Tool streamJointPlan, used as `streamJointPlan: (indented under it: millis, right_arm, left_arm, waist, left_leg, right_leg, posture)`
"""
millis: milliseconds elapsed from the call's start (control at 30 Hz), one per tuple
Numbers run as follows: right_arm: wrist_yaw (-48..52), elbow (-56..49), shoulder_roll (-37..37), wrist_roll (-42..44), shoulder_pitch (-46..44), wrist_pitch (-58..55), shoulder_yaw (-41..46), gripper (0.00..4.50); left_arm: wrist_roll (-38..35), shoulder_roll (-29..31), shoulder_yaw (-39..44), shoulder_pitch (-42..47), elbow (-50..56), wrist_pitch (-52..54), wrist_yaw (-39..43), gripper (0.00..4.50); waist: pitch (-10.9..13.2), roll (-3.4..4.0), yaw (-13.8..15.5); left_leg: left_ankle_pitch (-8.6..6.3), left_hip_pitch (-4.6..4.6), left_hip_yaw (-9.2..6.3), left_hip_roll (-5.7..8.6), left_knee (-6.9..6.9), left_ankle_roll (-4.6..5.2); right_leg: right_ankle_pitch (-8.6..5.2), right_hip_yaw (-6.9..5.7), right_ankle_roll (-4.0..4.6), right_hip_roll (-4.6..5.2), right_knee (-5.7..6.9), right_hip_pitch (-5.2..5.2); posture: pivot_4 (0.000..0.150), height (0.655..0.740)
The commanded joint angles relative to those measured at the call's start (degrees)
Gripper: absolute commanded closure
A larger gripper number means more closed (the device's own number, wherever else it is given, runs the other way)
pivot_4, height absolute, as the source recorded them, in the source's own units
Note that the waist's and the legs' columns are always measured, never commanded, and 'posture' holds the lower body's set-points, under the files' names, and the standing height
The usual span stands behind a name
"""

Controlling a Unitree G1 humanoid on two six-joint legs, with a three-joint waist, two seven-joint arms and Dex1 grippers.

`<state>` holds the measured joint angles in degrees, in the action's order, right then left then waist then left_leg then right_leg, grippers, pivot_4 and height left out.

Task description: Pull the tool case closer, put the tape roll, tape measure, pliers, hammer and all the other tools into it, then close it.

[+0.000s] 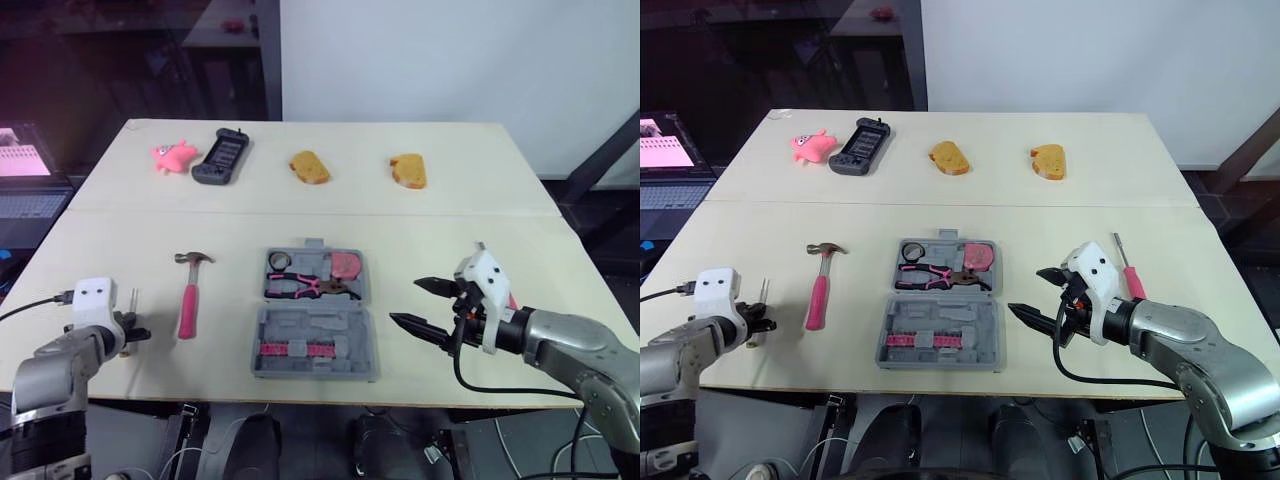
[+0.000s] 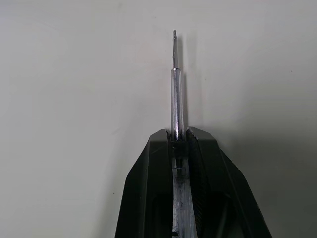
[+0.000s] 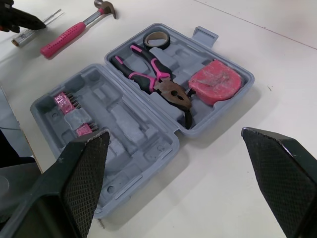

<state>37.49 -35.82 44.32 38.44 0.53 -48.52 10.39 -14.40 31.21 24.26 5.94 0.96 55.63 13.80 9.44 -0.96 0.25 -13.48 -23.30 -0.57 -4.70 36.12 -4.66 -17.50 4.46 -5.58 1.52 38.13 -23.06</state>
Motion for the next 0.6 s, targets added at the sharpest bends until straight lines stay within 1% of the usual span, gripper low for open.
streamJointPlan:
  millis: [33,133,233,300,333,433,500,533,600]
  right_arm:
    - [-0.27,-1.69,0.93,0.12,-0.14,0.08,1.11,0.00]
    - [-0.33,-1.74,0.92,0.08,0.00,0.09,1.09,0.00]
    - [-0.38,-1.69,0.93,0.10,-0.06,0.06,1.15,0.00]
    - [-0.25,-1.57,1.07,0.10,-0.13,0.12,1.29,0.00]
    - [-0.09,-1.44,1.26,0.02,-0.23,0.19,1.38,0.00]
    - [0.86,-0.69,2.28,-0.52,-0.66,0.83,1.21,0.00]
    - [1.60,-0.04,3.11,-1.12,-0.97,1.58,0.53,0.00]
    - [2.01,0.34,3.38,-1.49,-1.22,1.88,0.04,0.00]
    - [3.03,1.13,3.83,-2.75,-1.79,2.94,-1.14,0.00]
  left_arm:
    - [0.13,-0.62,0.11,0.02,-1.45,0.11,-0.67,4.43]
    - [0.44,0.08,0.74,0.41,-0.95,-0.47,-1.11,4.43]
    - [1.08,1.99,0.74,0.53,0.49,-1.49,-0.70,4.43]
    - [1.16,4.73,-0.68,0.19,3.09,-2.18,1.68,4.43]
    - [1.06,7.38,-2.23,-0.02,5.35,-2.62,4.22,4.43]
    - [-1.34,16.28,-8.42,0.24,12.47,-5.82,16.42,4.43]
    - [-2.22,21.19,-12.64,1.38,13.86,-7.60,23.30,4.43]
    - [-1.92,23.80,-15.22,2.63,13.84,-8.93,26.67,4.43]
    - [-2.25,27.77,-20.77,8.73,13.73,-11.39,34.57,4.43]
  waist:
    - [0.00,0.00,0.01]
    - [0.00,0.00,0.01]
    - [0.03,-0.06,-0.05]
    - [0.13,-0.23,-0.19]
    - [0.16,-0.32,-0.31]
    - [0.35,-0.69,-0.64]
    - [0.35,-0.66,-0.69]
    - [0.35,-0.65,-0.79]
    - [0.38,-0.63,-0.99]
  left_leg:
    - [0.00,0.00,0.00,0.00,0.00,0.00]
    - [0.00,0.00,0.00,0.00,0.00,0.00]
    - [0.00,-0.01,0.00,-0.01,0.00,0.00]
    - [0.00,-0.02,0.00,-0.01,-0.01,0.00]
    - [0.00,-0.04,-0.01,-0.02,-0.01,0.00]
    - [0.00,-0.12,-0.03,-0.04,-0.03,-0.01]
    - [0.01,-0.12,0.01,-0.02,-0.03,-0.03]
    - [0.01,-0.12,0.06,-0.01,-0.02,-0.03]
    - [0.01,-0.09,0.12,-0.01,-0.05,-0.03]
  right_leg:
    - [0.00,0.00,0.00,0.00,0.00,0.00]
    - [0.00,0.00,0.00,0.00,0.00,0.00]
    - [0.00,0.00,0.00,0.00,0.00,-0.01]
    - [0.00,0.00,0.00,-0.01,0.00,-0.03]
    - [0.00,-0.01,0.00,-0.03,0.00,-0.05]
    - [0.00,-0.03,0.00,-0.03,0.00,-0.15]
    - [-0.08,-0.02,0.17,0.04,-0.06,-0.11]
    - [-0.09,0.01,0.17,0.07,-0.06,-0.10]
    - [-0.09,0.06,0.18,0.07,-0.10,-0.11]
  posture:
    - [0.150,0.7400]
    - [0.150,0.7400]
    - [0.150,0.7400]
    - [0.150,0.7400]
    - [0.150,0.7400]
    - [0.150,0.7400]
    - [0.150,0.7400]
    - [0.150,0.7400]
    - [0.150,0.7400]
